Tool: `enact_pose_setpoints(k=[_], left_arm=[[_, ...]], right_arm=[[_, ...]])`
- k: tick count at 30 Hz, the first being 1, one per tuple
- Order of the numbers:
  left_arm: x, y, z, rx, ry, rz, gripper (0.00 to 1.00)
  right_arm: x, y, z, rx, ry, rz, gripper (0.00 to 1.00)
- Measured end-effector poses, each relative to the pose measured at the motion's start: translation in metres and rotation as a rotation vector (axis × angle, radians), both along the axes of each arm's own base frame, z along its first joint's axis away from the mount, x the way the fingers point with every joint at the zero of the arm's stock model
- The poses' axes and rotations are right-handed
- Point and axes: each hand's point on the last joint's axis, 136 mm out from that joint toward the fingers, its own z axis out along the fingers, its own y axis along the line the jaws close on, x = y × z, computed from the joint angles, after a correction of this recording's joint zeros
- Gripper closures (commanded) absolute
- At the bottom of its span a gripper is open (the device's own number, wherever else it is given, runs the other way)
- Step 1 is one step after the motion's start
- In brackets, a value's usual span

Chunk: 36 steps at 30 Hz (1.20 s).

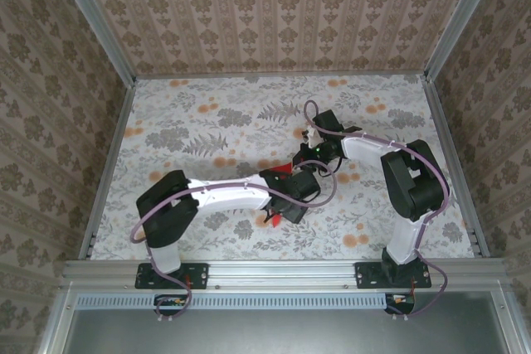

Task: Fold a paper plane with a square sheet of paper (fold left side to right side)
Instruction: Fold the wing for the fifth time at the center of the table.

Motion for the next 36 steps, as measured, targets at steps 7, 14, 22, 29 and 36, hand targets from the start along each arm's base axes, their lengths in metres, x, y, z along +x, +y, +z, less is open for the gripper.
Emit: enact_pose_setpoints(k=[7, 14, 22, 29, 36], left_arm=[[0.002, 0.01, -0.011, 0.095, -0.008, 0.027, 0.52], [0.001, 0.016, -0.012, 0.117, -0.01, 0.039, 0.75], [0.001, 0.016, -0.015, 0.124, -0.003, 0.034, 0.89], [0.001, 0.014, -0.016, 0.106, 0.014, 0.038, 0.93], [0.009, 0.017, -0.022, 0.047, 0.053, 0.075, 0.93]], right_arm=[[-0.001, 0.001, 0.0, 0.001, 0.002, 0.001, 1.0], [-0.001, 0.001, -0.003, -0.002, 0.01, 0.001, 1.0], [-0.002, 0.001, -0.01, -0.009, 0.025, 0.001, 1.0], [-0.001, 0.001, -0.009, -0.008, 0.02, 0.0, 0.9], [0.012, -0.022, 0.014, -0.048, -0.095, -0.071, 0.64]])
